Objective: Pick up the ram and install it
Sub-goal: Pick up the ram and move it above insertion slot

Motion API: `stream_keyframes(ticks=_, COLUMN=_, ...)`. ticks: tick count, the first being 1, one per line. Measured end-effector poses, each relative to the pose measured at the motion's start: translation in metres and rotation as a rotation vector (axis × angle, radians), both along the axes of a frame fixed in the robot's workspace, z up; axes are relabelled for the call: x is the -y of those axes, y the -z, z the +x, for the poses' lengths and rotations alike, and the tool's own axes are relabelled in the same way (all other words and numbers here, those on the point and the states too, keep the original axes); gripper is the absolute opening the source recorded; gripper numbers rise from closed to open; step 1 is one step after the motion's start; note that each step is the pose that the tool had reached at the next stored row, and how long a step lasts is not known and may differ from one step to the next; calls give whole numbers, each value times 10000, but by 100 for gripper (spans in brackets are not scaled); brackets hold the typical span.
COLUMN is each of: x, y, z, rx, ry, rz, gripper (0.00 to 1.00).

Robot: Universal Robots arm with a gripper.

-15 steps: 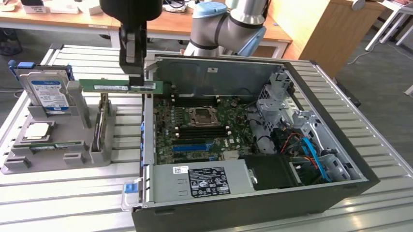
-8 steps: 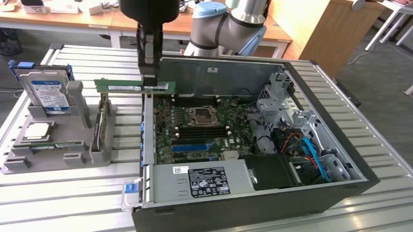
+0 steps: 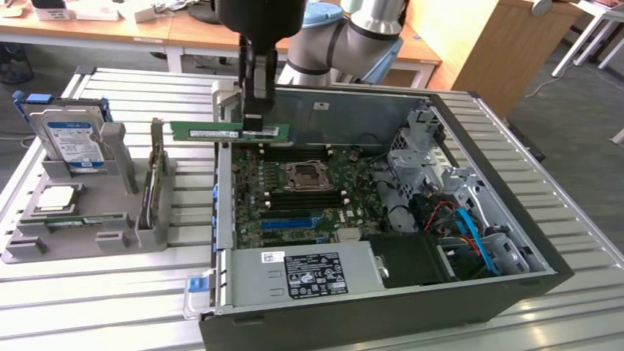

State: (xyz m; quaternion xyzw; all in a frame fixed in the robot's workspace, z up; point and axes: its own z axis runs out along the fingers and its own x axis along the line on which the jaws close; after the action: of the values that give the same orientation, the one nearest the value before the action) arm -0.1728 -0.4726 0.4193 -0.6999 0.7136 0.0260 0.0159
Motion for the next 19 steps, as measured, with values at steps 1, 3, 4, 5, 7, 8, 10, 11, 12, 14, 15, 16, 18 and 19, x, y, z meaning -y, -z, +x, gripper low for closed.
stream_keyframes(ticks=1, x=1, y=0, z=37, rx=0, ry=1, rz=-1, gripper=12)
stream_keyframes(ticks=3, x=4, y=0, z=110, rx=-1, ry=2, rz=-1, gripper=12)
stream_keyframes(ticks=4, x=6, y=0, z=146, rx=-1, ry=1, rz=-1, gripper=12)
stream_keyframes(ticks=5, x=7, y=0, z=184, rx=0, ry=0, rz=0, gripper=12)
stream_keyframes(ticks=7, x=10, y=0, z=252, rx=0, ry=1, rz=0, gripper=12)
stream_keyframes(ticks=8, x=12, y=0, z=287, rx=0, ry=1, rz=0, gripper=12)
stream_keyframes(ticks=10, x=16, y=0, z=393, rx=0, ry=1, rz=0, gripper=12)
stream_keyframes(ticks=11, x=17, y=0, z=427, rx=0, ry=1, rz=0, gripper=12)
stream_keyframes(ticks=12, x=19, y=0, z=461, rx=-1, ry=2, rz=-1, gripper=12)
stream_keyframes(ticks=14, x=22, y=0, z=529, rx=0, ry=0, rz=-1, gripper=12)
stream_keyframes(ticks=15, x=23, y=0, z=562, rx=0, ry=1, rz=0, gripper=12)
stream_keyframes(ticks=16, x=24, y=0, z=596, rx=0, ry=1, rz=0, gripper=12)
stream_keyframes(ticks=18, x=27, y=0, z=666, rx=0, ry=1, rz=-1, gripper=12)
stream_keyframes(ticks=19, x=28, y=-1, z=700, rx=-1, ry=-1, rz=-1, gripper=12)
